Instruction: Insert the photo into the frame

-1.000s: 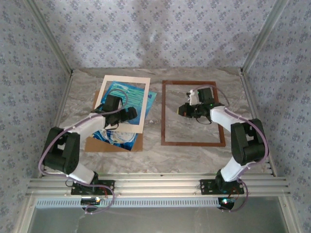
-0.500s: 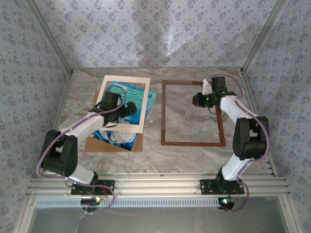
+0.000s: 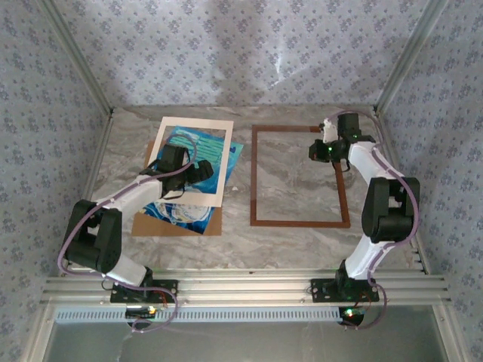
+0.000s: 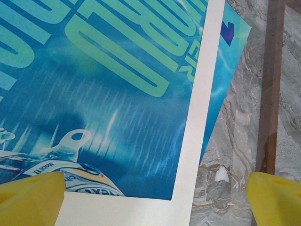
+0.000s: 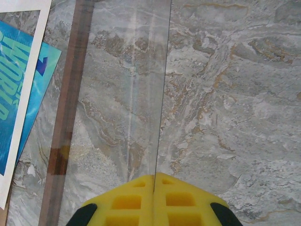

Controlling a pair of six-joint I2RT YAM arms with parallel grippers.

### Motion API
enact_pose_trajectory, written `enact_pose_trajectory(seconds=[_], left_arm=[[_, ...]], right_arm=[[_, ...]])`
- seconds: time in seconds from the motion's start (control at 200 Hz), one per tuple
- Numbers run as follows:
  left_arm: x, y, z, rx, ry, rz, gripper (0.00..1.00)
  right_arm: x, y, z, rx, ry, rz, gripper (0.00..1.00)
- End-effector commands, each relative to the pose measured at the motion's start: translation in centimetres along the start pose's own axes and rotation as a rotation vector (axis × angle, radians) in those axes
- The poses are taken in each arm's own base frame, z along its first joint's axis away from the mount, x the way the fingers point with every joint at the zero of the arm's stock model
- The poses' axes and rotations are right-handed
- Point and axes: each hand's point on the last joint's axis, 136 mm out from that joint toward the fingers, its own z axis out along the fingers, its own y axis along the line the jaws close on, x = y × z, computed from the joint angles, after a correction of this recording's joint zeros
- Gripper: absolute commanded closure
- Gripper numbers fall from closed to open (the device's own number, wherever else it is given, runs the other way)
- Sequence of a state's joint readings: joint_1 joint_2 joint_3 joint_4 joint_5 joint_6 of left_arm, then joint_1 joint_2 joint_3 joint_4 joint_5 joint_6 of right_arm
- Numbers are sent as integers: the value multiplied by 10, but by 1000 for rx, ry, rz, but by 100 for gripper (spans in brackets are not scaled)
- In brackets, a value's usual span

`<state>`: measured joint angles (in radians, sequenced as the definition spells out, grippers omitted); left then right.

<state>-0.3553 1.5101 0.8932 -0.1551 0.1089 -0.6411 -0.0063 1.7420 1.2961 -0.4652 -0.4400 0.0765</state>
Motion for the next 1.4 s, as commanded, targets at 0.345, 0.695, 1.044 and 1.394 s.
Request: enact_pose_trajectory(seconds=[0.345,0.695,1.044,1.394], left_arm=[[6,3,6,7,21,-10,1],[6,2,6,7,22,-8,2],[6,2,6,6,23,-11,1],[6,3,7,5,24,-10,2]], right_arm=[[3,-23,-9,95,38,0,100],[4,-36,-17,162,38,6,100],[2,-45,-26,186,27,27,100],[6,-48,-29,208,29,50,100]])
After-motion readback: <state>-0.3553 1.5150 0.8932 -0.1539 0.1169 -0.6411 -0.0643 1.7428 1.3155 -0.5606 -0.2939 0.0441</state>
